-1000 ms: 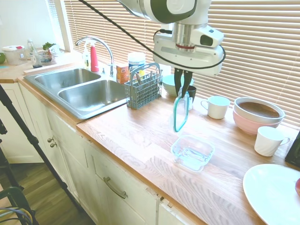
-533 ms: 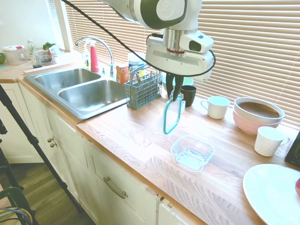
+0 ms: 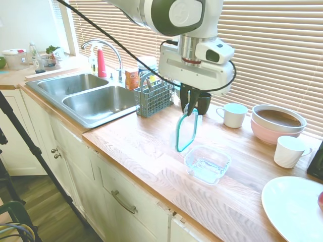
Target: Cover the lid of the food container
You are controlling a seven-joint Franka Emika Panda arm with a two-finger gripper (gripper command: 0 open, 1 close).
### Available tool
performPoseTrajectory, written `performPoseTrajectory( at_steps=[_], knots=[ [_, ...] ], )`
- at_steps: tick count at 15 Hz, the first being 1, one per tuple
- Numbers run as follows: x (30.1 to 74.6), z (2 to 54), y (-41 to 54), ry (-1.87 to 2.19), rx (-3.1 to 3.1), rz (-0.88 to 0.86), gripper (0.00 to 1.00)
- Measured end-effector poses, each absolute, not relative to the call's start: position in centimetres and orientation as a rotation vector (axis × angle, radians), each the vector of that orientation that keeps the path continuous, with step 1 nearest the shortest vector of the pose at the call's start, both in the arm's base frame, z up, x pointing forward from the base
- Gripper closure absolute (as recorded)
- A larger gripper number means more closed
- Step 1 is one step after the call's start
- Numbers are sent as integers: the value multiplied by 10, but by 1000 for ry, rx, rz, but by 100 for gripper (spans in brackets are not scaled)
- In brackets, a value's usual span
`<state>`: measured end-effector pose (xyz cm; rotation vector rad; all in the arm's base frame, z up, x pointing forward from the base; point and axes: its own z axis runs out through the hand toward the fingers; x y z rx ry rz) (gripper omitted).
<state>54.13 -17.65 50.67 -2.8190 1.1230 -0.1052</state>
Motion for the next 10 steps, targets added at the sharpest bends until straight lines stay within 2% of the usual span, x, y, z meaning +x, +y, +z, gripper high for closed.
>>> performPoseTrajectory(
  at_steps=[10],
  knots=[
    [527,500,-218,1141,-2757,-98,100]
  ],
)
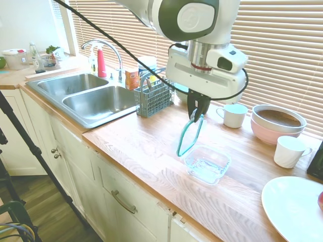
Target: Cover the lid of the food container
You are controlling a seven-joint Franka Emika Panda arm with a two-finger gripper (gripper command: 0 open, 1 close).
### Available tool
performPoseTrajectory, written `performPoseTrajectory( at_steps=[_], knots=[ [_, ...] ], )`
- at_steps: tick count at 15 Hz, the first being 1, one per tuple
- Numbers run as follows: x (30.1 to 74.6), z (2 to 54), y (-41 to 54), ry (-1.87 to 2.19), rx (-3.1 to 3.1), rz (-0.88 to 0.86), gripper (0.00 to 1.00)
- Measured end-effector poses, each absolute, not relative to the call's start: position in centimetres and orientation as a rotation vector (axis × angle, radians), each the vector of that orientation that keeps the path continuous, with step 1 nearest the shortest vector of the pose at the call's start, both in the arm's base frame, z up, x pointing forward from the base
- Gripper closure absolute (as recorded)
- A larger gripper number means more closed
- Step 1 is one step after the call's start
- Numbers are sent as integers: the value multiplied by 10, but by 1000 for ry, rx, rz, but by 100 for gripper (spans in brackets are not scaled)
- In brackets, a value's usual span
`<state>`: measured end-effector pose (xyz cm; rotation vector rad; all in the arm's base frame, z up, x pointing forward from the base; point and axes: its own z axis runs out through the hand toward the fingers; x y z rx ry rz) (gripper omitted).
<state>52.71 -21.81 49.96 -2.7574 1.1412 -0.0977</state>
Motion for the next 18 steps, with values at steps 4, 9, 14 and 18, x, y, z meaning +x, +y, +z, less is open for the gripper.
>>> performPoseTrajectory(
  at_steps=[4,9,14,18],
  knots=[
    [527,488,-233,1122,-2719,-103,100],
    [528,478,-255,1105,-2670,-114,100],
    [538,465,-284,1108,-2630,-90,100],
    [546,454,-320,1118,-2591,-51,100]
  ],
)
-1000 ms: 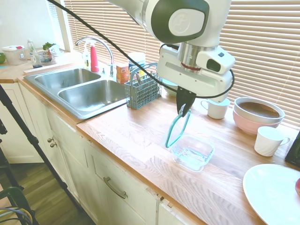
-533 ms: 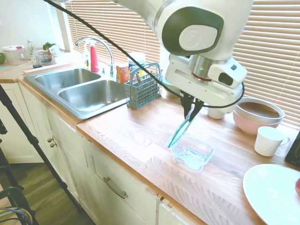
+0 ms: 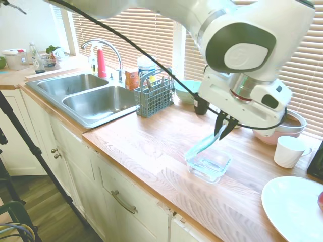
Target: Cover the lid of the food container
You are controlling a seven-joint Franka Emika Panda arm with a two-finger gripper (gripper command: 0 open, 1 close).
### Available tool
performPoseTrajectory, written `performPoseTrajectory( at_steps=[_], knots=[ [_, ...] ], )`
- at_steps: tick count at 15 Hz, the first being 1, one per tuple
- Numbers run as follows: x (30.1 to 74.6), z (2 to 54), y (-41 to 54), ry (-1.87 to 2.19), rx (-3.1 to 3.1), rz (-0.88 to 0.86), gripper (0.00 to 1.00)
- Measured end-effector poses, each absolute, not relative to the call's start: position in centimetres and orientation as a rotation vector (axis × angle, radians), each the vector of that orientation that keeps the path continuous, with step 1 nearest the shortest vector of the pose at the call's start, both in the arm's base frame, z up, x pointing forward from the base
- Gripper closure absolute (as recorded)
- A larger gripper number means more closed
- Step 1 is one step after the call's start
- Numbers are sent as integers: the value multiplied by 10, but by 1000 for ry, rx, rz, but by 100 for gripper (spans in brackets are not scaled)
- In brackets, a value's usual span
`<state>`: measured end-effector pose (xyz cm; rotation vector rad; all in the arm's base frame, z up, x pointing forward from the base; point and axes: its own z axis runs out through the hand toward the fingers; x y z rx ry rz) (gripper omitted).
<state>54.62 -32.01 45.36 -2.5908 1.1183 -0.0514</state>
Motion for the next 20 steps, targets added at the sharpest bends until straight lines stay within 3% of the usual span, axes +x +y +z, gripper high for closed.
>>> performPoseTrajectory(
  at_steps=[8,20],
  knots=[
    [575,401,-363,1150,-2562,51,100],
    [593,372,-346,1144,-2571,79,100]
  ],
)
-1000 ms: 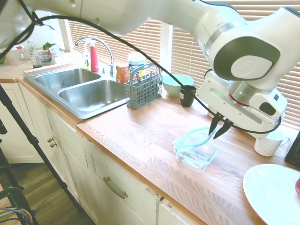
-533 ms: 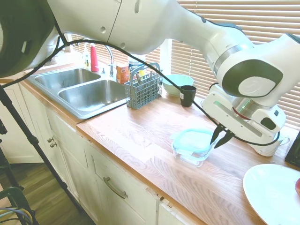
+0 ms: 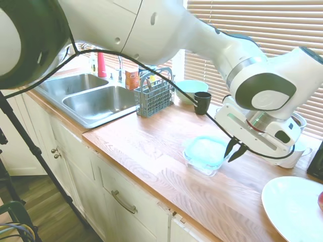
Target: Cover the lid of the food container
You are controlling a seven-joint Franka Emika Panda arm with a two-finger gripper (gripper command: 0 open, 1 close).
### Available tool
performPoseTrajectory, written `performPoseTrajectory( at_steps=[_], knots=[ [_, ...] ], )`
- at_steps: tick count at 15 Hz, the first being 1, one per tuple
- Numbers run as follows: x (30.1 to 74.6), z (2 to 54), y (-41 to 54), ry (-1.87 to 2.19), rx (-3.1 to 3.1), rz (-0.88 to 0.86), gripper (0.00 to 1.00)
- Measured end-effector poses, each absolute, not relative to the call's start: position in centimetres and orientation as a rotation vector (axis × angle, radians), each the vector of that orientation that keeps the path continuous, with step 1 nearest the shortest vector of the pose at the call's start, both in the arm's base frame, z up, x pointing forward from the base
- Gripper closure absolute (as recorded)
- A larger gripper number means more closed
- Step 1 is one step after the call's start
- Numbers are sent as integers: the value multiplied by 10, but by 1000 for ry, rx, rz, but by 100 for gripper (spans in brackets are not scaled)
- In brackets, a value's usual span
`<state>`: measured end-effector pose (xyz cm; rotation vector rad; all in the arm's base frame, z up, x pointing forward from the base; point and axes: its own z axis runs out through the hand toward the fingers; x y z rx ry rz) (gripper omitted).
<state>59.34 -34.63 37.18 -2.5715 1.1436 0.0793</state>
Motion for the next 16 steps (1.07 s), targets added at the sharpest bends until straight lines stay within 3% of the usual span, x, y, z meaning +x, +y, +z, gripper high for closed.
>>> performPoseTrajectory(
  at_steps=[5,6,16],
  knots=[
    [596,372,-340,1155,-2571,98,100],
    [596,372,-339,1156,-2572,105,0],
    [600,366,-323,1121,-2606,150,0]
  ],
)
